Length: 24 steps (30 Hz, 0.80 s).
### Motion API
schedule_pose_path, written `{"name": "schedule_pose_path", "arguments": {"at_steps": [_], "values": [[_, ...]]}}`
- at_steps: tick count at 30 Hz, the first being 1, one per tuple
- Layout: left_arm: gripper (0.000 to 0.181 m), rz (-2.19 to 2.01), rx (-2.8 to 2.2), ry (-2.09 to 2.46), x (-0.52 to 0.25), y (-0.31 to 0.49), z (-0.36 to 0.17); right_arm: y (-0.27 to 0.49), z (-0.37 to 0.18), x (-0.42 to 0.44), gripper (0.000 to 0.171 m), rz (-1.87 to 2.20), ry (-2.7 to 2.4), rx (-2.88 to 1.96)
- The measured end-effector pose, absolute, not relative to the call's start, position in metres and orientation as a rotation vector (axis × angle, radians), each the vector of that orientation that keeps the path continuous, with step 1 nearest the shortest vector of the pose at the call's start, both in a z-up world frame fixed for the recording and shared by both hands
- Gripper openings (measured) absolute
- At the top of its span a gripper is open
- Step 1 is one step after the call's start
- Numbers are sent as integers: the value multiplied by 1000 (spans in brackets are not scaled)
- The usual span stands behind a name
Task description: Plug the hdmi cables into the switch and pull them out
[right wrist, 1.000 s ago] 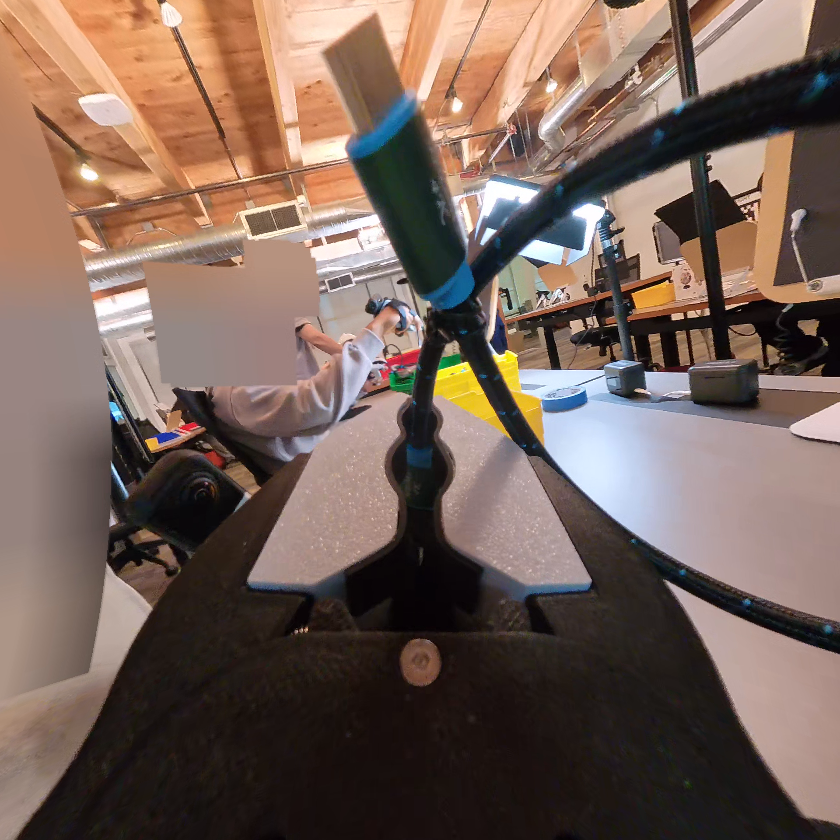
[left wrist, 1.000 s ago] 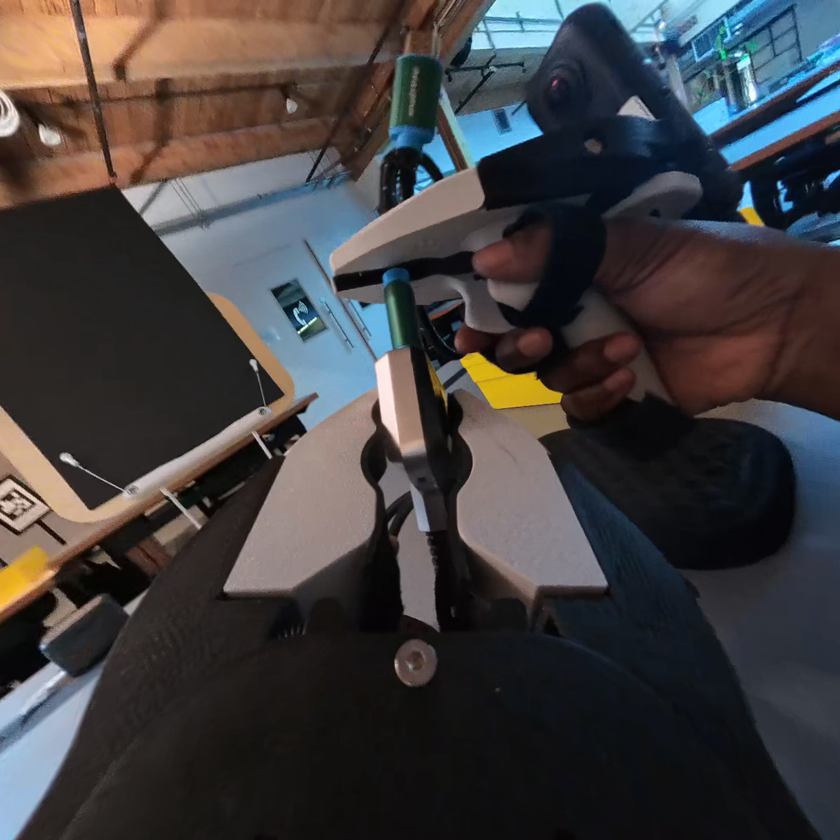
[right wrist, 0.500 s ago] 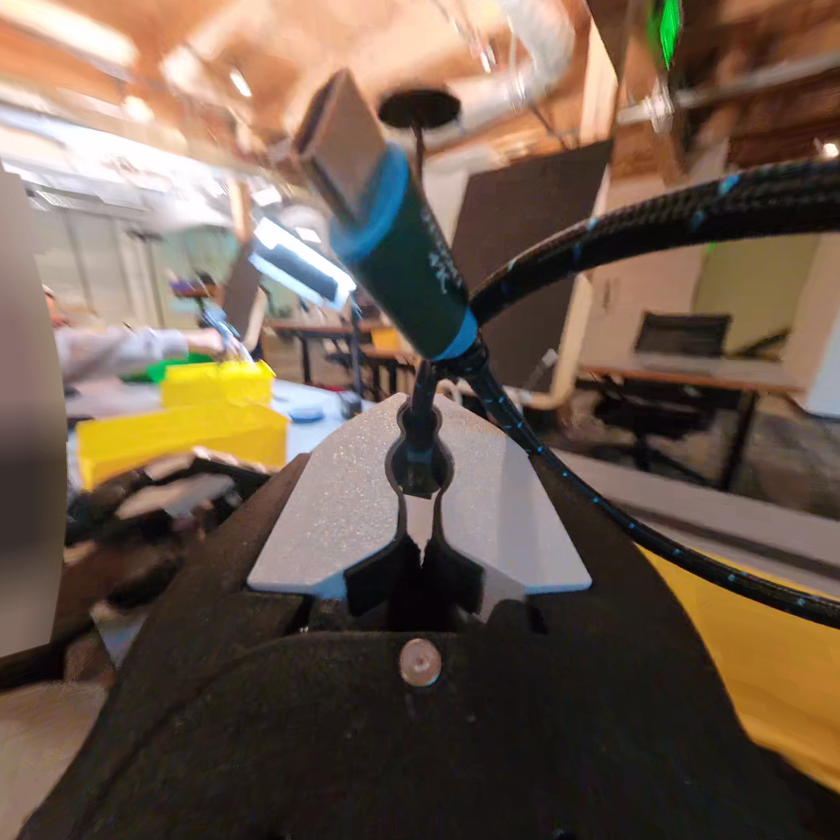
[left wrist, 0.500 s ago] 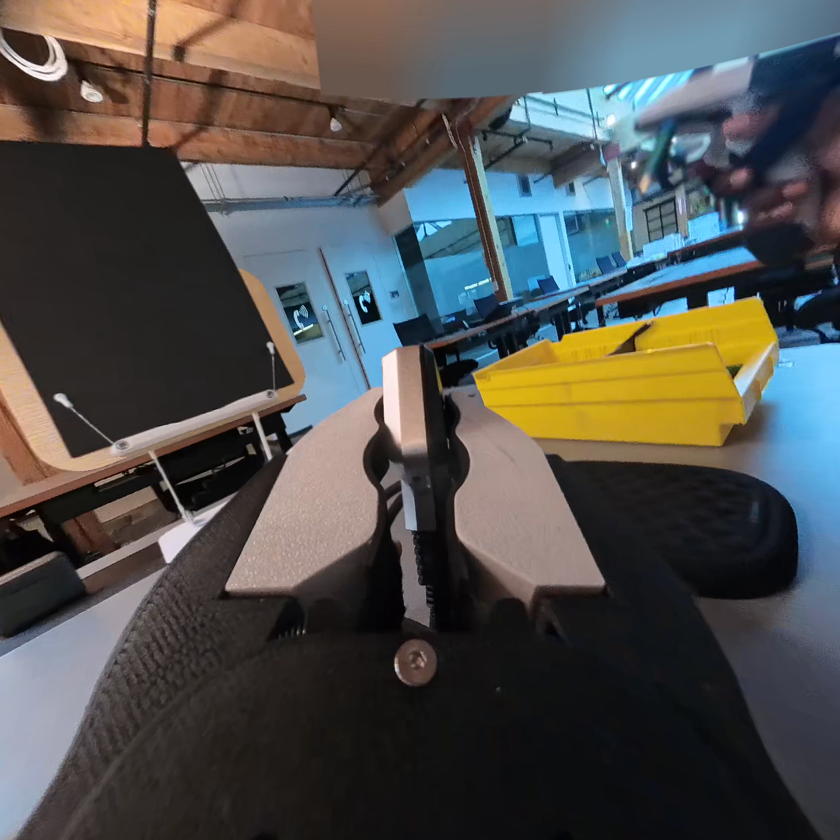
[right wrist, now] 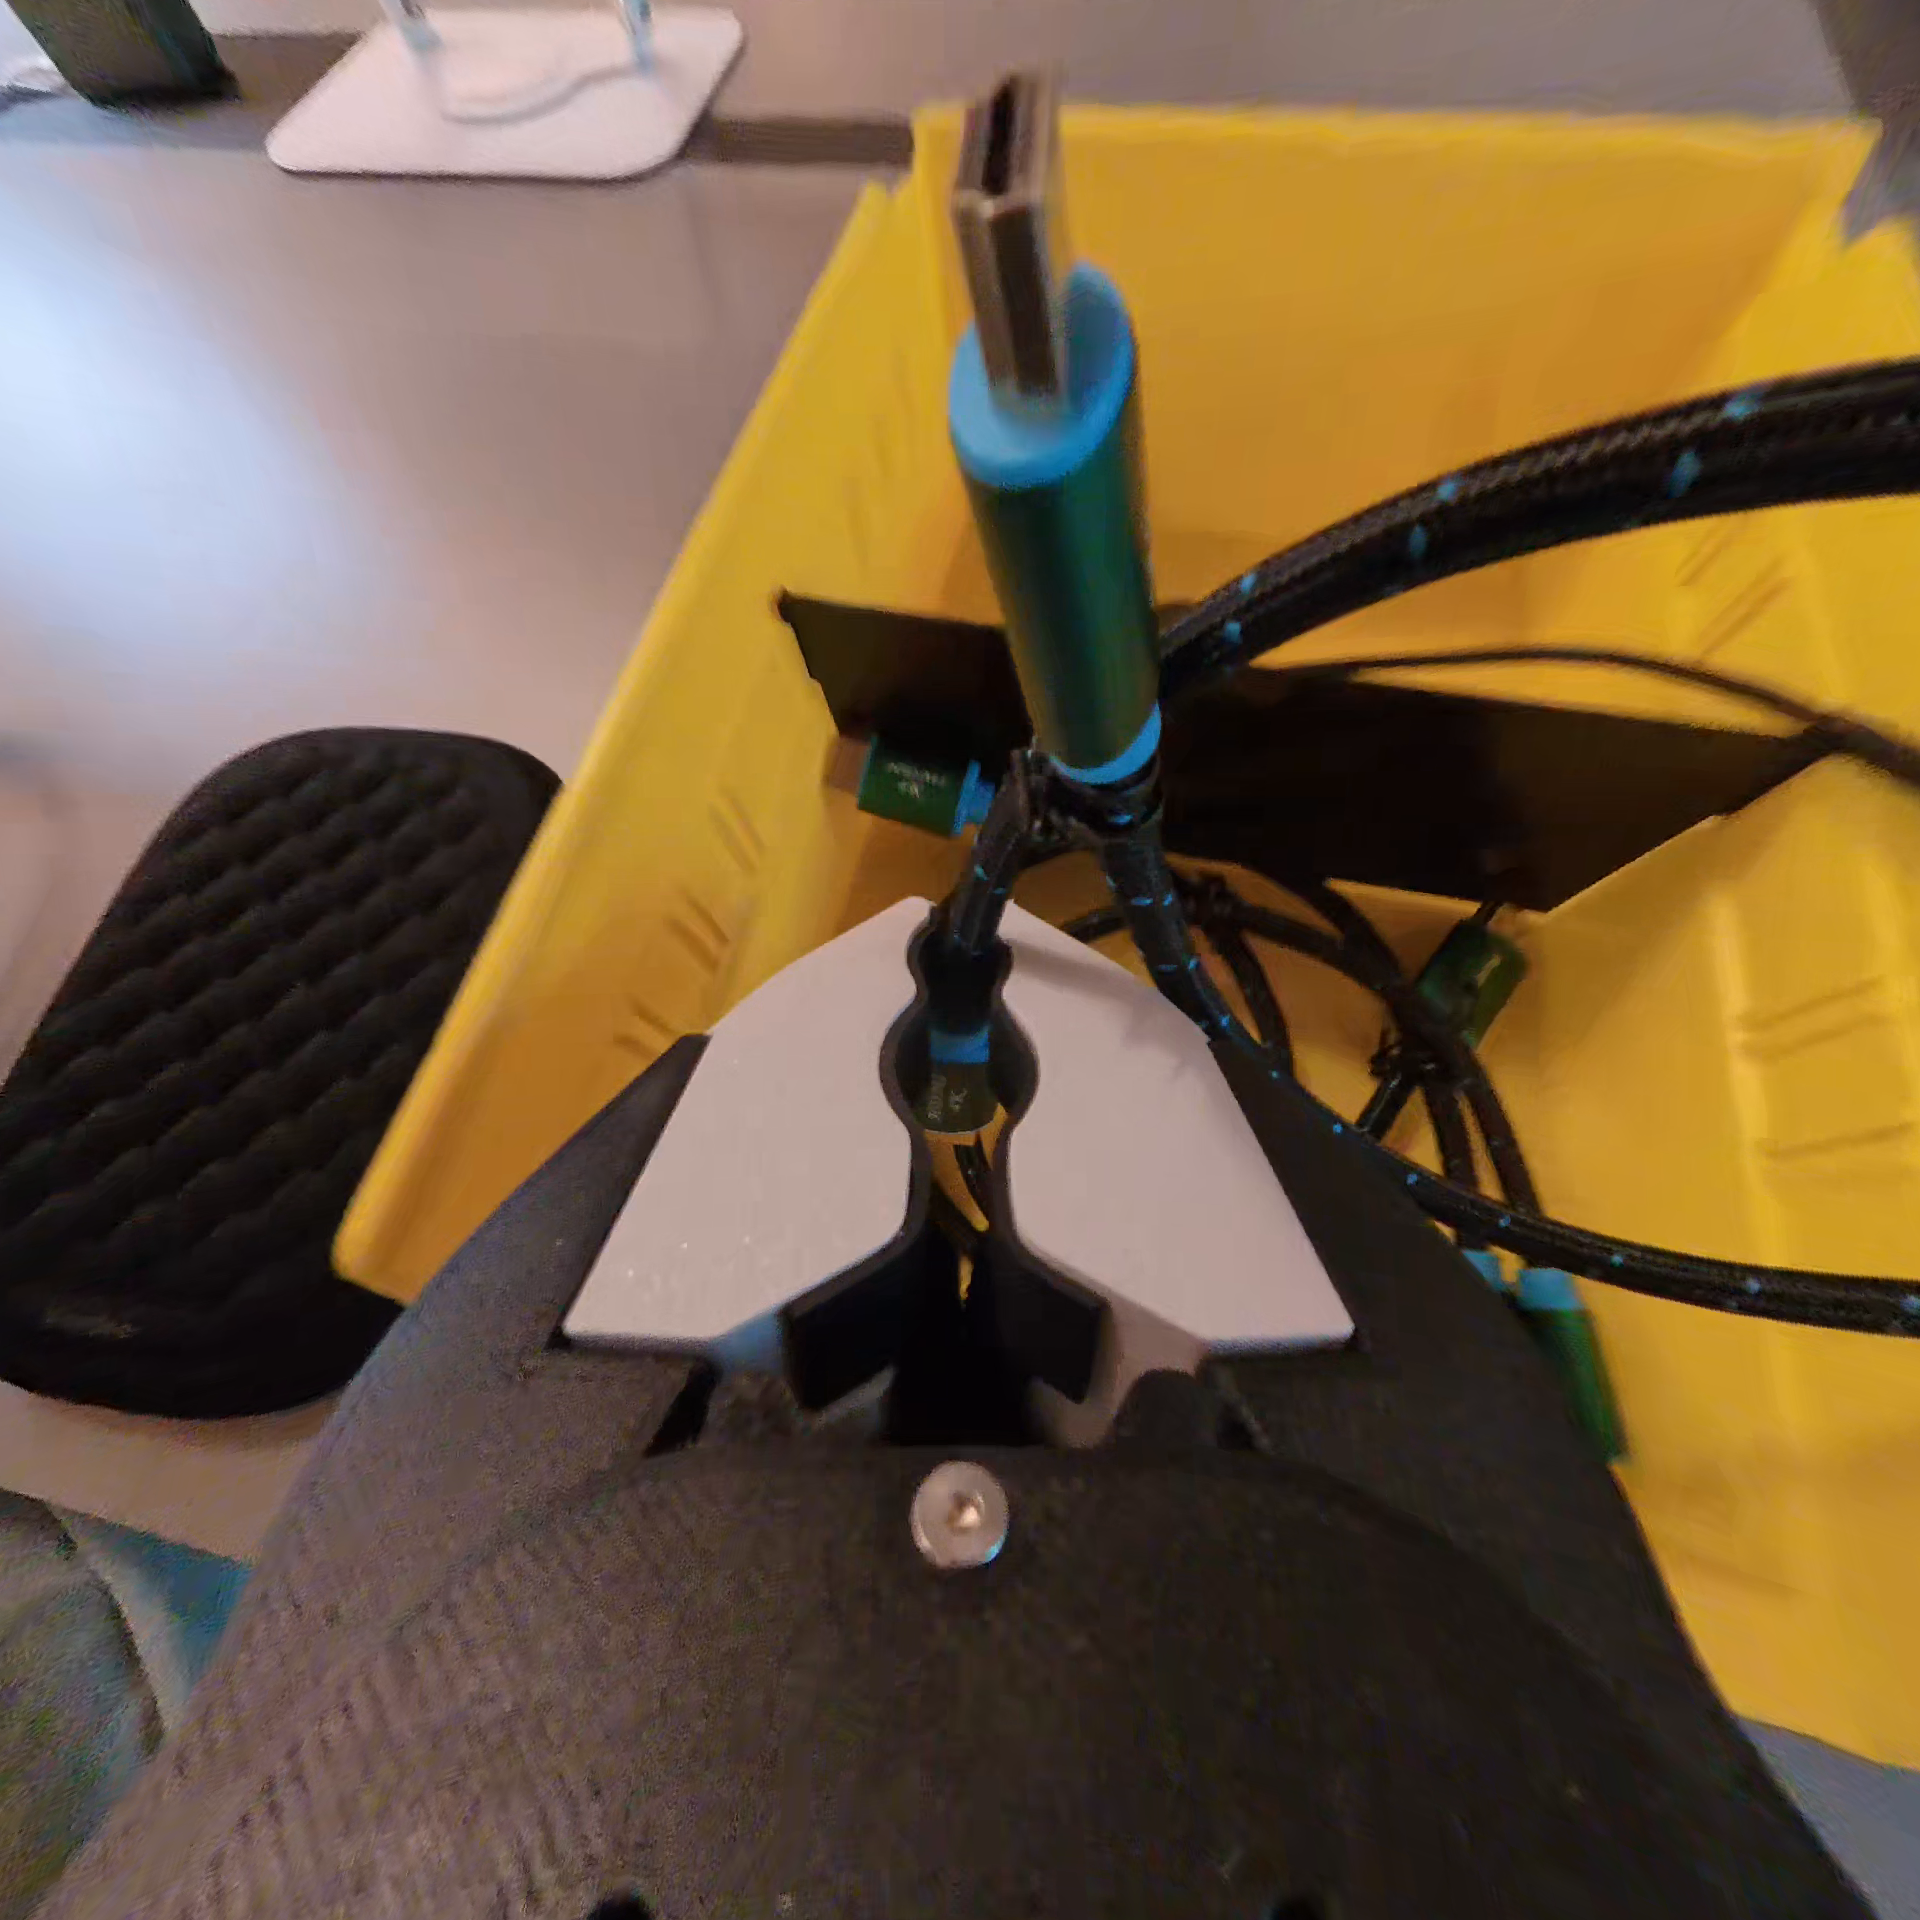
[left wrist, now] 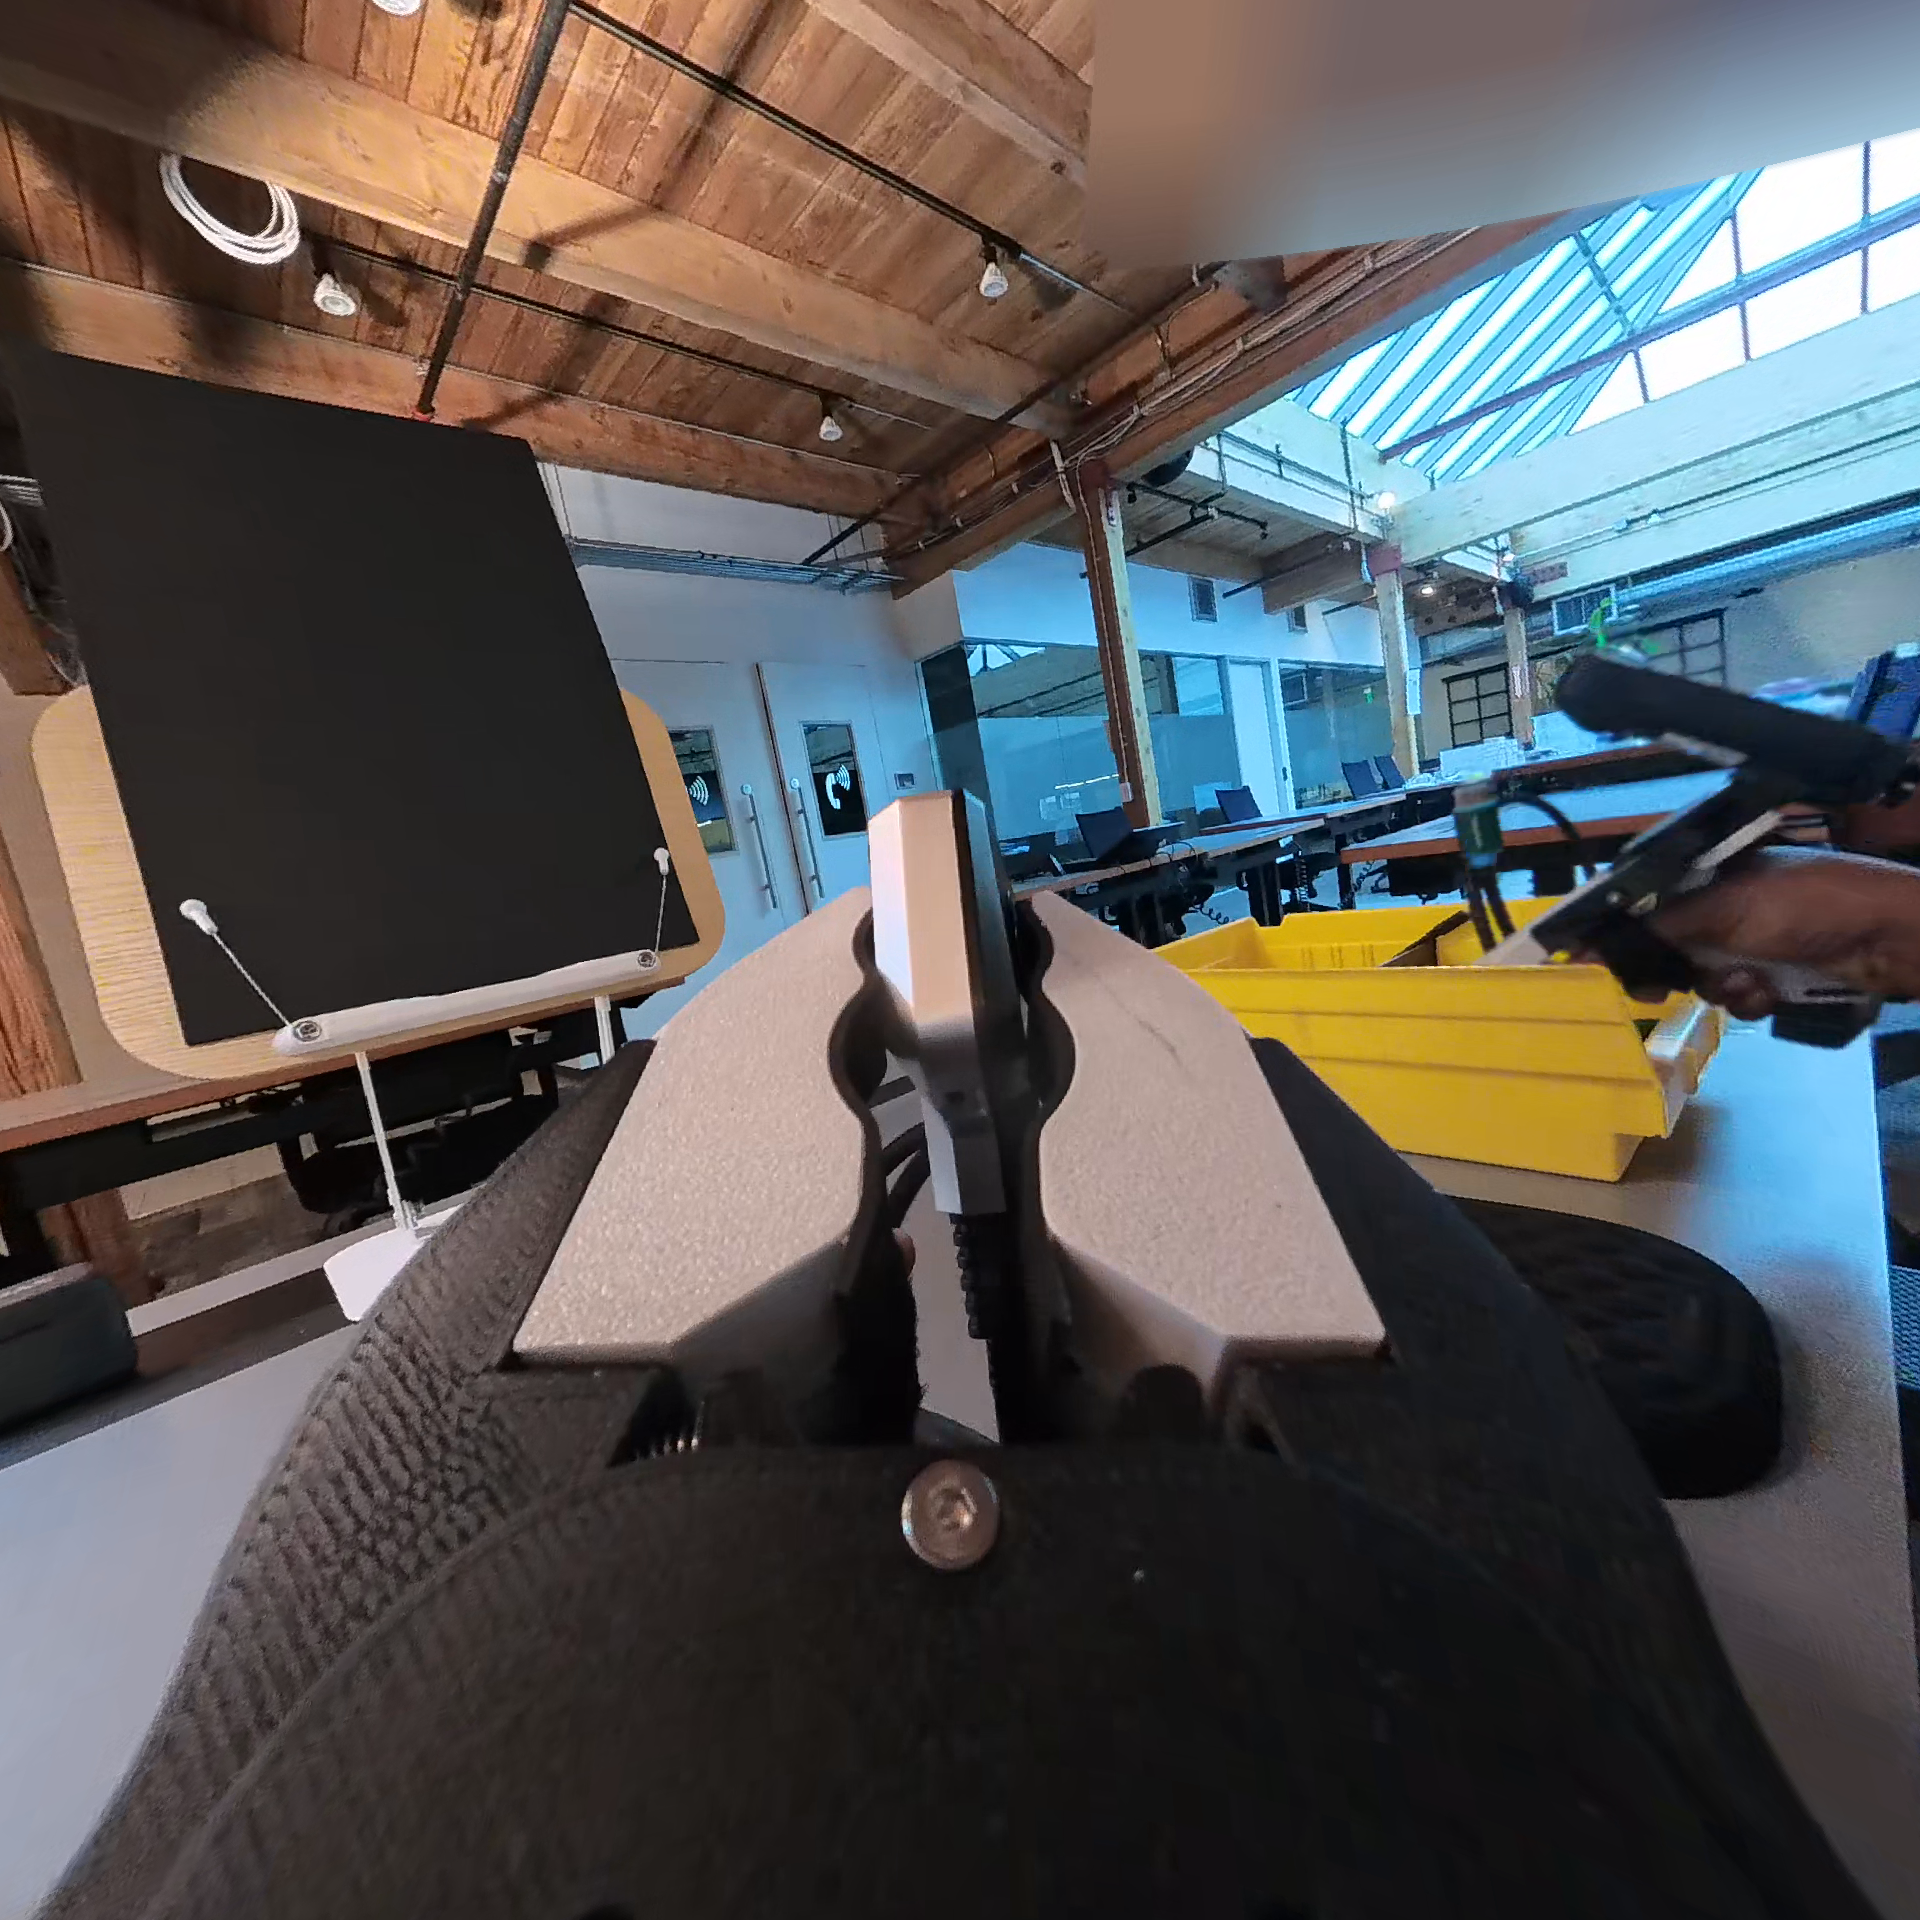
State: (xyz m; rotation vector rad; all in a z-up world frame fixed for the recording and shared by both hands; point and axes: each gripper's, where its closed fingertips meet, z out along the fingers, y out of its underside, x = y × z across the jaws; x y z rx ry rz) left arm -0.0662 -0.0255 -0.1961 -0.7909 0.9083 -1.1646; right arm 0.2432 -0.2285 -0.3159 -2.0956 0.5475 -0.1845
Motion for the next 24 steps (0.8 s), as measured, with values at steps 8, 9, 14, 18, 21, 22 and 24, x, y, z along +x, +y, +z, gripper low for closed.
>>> {"name": "schedule_pose_path", "arguments": {"at_steps": [8,9,14,18,21,22,24], "values": [[22,-1159,-787,923,-65,-26,-198,-224,-336,233,27,-36,601,-2150],[22,-1159,-787,924,-65,-27,-198,-226,-335,231,35,-31,597,-2159],[22,-1149,-785,932,-64,-28,-199,-239,-315,221,37,-126,506,-2191],[22,-1148,-786,936,-63,-28,-200,-241,-295,218,34,-175,411,-2129],[22,-1147,-787,936,-63,-27,-200,-248,-306,232,34,-264,443,-2179],[22,-1144,-785,936,-63,-28,-199,-251,-317,229,39,-234,426,-2254],[22,-1143,-783,937,-63,-27,-199,-258,-336,226,56,-230,410,-2389]]}}
